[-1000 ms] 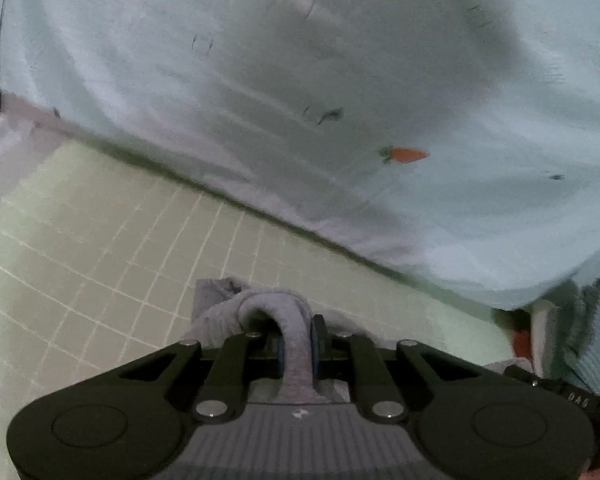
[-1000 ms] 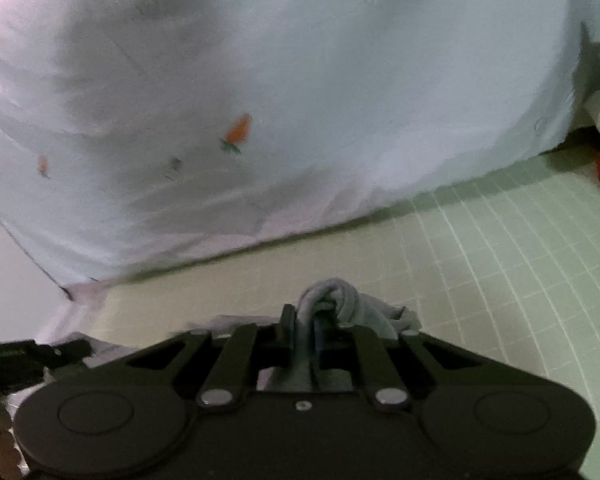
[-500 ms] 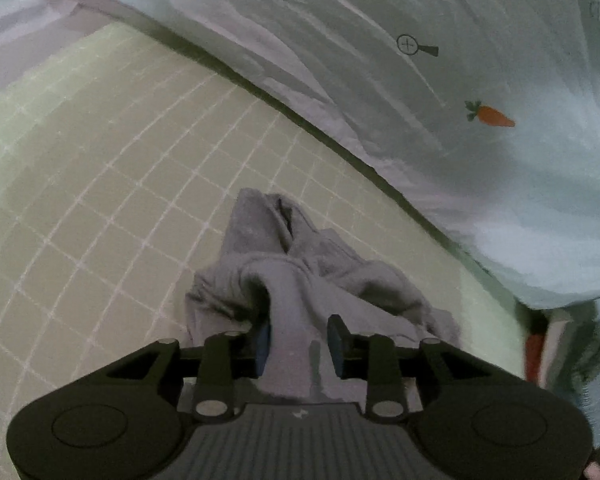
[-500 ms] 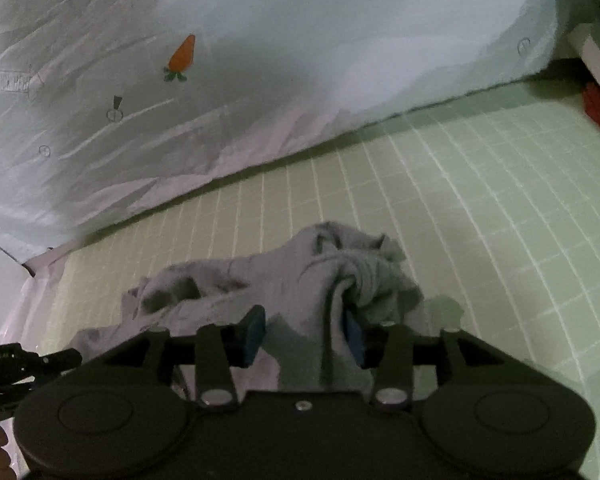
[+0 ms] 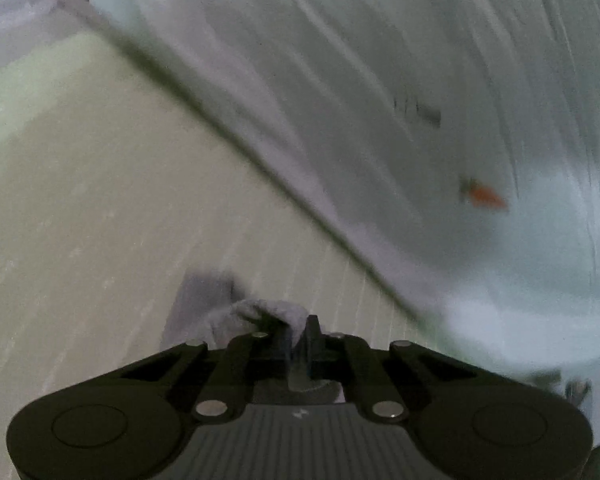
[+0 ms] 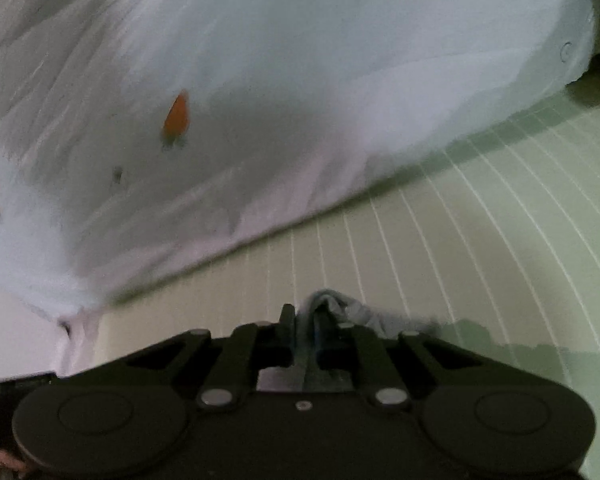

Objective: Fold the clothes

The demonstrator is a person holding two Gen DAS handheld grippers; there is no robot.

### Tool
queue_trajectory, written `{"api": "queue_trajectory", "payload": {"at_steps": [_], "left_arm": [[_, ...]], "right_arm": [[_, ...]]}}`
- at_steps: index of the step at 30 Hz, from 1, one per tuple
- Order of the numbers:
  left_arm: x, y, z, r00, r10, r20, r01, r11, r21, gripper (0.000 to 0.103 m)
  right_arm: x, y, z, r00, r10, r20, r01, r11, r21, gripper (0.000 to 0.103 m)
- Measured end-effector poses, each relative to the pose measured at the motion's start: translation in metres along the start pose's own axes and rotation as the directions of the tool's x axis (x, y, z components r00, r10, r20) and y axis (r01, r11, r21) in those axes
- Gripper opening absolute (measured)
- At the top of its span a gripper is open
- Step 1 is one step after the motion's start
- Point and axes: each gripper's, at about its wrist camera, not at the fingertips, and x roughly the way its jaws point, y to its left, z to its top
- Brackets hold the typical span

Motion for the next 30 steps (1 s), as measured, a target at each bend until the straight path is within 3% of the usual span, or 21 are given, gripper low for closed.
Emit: {"api": "queue_trajectory", "payload": {"at_steps": [1,2,3,4,5,6,11,16,19,22,30], "left_arm": [[-0.001,-0.003,0.005,0.999,0.017,0.034,-0.017,1.0,0.007,0.017],[-0.004,-0.008,0.008,0.996,0.052,0.072,-0.054,0.998,0.036,0.036],[-0.007,-0.011,0.009,0.991,0.088,0.096,-0.095,0.993,0.074,0.066],[-0.008,-0.013,0.006,0.986,0.129,0.106,-0.141,0.983,0.12,0.081],[-0.009,-0.013,0.002,0.982,0.156,0.103,-0.171,0.972,0.161,0.093],[-0.009,-0.011,-0.003,0.981,0.173,0.088,-0.187,0.962,0.197,0.093],[0.01,0.01,-0.042,0.957,0.275,-0.094,-0.235,0.923,0.305,0.093],[0.026,0.028,-0.061,0.936,0.298,-0.189,-0.229,0.92,0.317,0.094],[0.034,0.036,-0.061,0.935,0.281,-0.218,-0.21,0.93,0.301,0.096],[0.043,0.038,-0.06,0.936,0.262,-0.235,-0.184,0.934,0.306,0.097],[0.066,0.025,-0.058,0.945,0.216,-0.246,-0.134,0.941,0.311,0.101]], "right_arm": [[0.005,-0.001,0.008,1.0,0.009,0.012,-0.009,1.0,0.019,0.017],[0.004,0.0,0.008,0.999,-0.012,0.048,0.012,1.0,-0.001,0.031],[0.003,0.002,0.009,0.996,-0.033,0.084,0.035,0.999,-0.02,0.04],[0.001,0.004,0.004,0.992,-0.069,0.102,0.074,0.996,-0.049,0.057],[-0.001,0.005,-0.001,0.987,-0.105,0.121,0.114,0.991,-0.076,0.065],[-0.002,0.006,-0.007,0.981,-0.138,0.139,0.153,0.983,-0.102,0.065],[0.007,-0.012,-0.043,0.985,-0.172,-0.007,0.171,0.98,-0.103,0.074],[0.015,-0.025,-0.067,0.977,-0.19,-0.094,0.18,0.978,-0.106,0.084],[0.02,-0.027,-0.076,0.972,-0.205,-0.113,0.188,0.972,-0.144,0.094],[0.026,-0.032,-0.078,0.969,-0.209,-0.134,0.189,0.97,-0.15,0.097],[0.045,-0.042,-0.072,0.976,-0.125,-0.178,0.122,0.992,-0.028,0.103]]}}
